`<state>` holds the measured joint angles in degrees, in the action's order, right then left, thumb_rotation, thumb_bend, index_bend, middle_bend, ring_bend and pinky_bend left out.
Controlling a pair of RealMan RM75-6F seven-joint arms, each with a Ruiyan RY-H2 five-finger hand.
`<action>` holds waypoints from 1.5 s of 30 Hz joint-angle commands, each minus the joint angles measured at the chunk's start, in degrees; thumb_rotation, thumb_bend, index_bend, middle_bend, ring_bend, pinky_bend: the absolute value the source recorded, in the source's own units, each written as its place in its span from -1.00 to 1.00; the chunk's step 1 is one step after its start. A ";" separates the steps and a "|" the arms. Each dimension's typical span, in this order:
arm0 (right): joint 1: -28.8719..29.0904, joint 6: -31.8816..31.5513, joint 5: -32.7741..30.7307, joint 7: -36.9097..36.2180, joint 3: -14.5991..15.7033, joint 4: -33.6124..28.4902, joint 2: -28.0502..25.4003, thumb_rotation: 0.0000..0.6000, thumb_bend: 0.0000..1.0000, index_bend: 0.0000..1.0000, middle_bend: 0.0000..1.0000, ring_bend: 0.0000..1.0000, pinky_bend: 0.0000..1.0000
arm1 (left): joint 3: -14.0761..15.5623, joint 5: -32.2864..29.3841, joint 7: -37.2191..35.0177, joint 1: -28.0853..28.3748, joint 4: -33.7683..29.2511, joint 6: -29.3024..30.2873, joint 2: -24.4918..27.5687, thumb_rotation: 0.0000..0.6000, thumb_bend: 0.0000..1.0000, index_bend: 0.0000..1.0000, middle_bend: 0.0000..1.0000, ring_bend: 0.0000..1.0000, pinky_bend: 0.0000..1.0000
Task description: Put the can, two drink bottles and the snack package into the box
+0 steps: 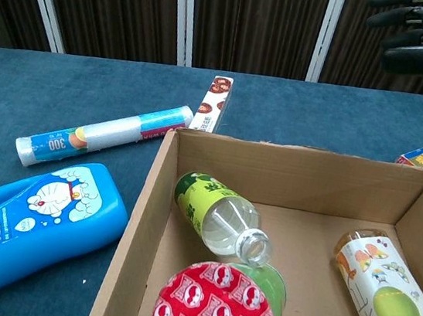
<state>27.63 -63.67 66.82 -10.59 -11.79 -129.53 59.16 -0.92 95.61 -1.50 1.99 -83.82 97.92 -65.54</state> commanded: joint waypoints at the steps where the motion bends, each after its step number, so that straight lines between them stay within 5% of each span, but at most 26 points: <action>1: 0.11 -0.09 0.51 -0.42 -1.01 2.07 -1.20 1.00 -0.99 -1.00 -1.00 -1.00 -0.80 | -0.13 -0.33 0.33 -0.02 0.12 -0.23 -0.18 1.00 -0.83 -1.00 -1.00 -1.00 -0.90; 14: 5.88 6.69 -5.93 -3.63 -7.40 30.46 -2.27 1.00 -1.00 -1.00 -1.00 -1.00 -0.84 | -0.97 -1.58 7.64 0.49 -0.26 -1.92 -2.99 1.00 -0.84 -1.00 -1.00 -1.00 -0.90; 28: 11.35 15.57 -9.59 4.44 -2.13 66.51 16.88 1.00 -1.00 -1.00 -1.00 -1.00 -0.93 | -2.37 -6.20 12.44 3.51 0.22 -9.42 -5.32 1.00 -0.83 -1.00 -1.00 -1.00 -0.90; 34: 11.56 15.48 -12.43 10.34 -1.38 70.88 23.07 1.00 -1.00 -1.00 -1.00 -1.00 -0.95 | -2.68 -7.11 10.50 4.11 0.63 -10.62 -4.84 1.00 -0.83 -1.00 -1.00 -1.00 -0.90; 45: 10.60 12.35 -12.71 18.89 0.25 65.92 27.54 1.00 -1.00 -1.00 -1.00 -1.00 -1.00 | -2.27 -6.43 7.15 4.16 1.78 -10.11 -3.92 1.00 -0.83 -1.00 -1.00 -1.00 -0.90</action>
<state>38.33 -50.85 54.03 7.29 -11.92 -63.00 86.05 -3.26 89.06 5.72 6.25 -82.12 87.62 -69.52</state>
